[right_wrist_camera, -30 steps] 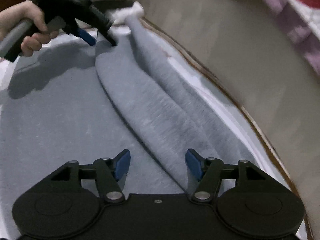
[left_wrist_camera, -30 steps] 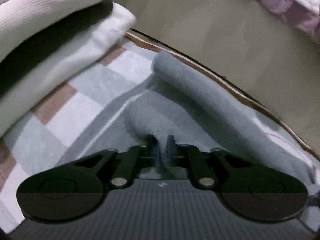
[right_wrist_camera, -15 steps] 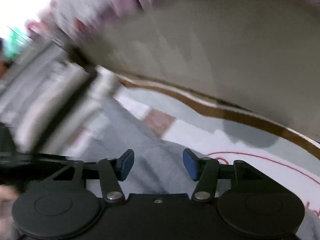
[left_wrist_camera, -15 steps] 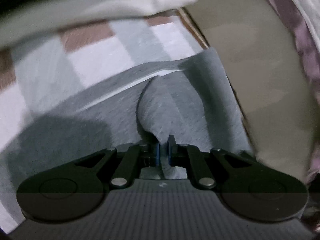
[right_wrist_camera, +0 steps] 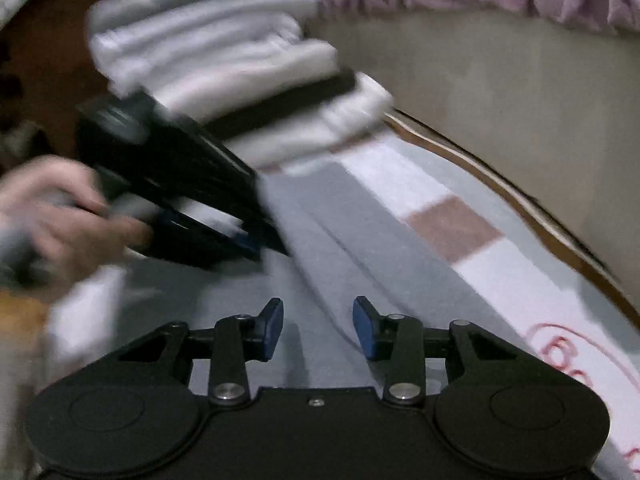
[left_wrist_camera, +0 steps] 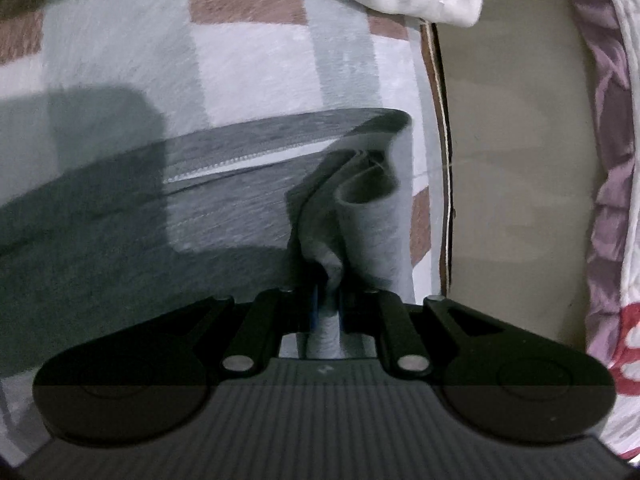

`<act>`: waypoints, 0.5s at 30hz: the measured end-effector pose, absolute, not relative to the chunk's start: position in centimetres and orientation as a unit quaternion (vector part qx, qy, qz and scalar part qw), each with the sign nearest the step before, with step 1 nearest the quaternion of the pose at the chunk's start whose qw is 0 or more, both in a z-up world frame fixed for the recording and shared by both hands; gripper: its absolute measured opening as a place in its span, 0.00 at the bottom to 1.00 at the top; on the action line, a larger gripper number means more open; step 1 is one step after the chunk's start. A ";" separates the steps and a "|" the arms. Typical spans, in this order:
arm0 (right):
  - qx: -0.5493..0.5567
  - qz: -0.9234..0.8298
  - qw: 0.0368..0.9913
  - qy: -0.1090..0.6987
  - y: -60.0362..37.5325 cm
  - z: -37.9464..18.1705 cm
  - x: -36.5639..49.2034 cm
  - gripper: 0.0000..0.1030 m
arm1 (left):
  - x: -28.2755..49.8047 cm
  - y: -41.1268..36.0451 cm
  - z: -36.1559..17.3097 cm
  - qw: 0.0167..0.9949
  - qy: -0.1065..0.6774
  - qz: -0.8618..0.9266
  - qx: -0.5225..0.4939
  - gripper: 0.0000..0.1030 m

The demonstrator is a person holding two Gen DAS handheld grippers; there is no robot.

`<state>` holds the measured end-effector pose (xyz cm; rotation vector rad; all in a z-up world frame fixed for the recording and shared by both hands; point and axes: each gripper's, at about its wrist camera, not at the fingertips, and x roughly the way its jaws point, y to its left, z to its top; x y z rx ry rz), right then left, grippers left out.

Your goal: Fold clothes

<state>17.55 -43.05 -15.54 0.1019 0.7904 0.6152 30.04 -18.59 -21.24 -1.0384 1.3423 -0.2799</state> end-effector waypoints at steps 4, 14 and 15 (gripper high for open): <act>0.155 0.286 0.877 0.353 -45.8 -14.8 18.0 0.43 | 29.9 -18.7 -21.1 0.652 0.591 -0.123 -0.458 0.11; -0.044 0.204 0.876 0.434 -43.7 -18.3 21.4 0.56 | 29.8 -19.5 -19.9 0.674 0.589 -0.127 -0.426 0.10; -0.039 0.199 0.879 0.432 -43.7 -18.5 21.5 0.57 | 29.8 -19.6 -19.8 0.677 0.589 -0.127 -0.422 0.10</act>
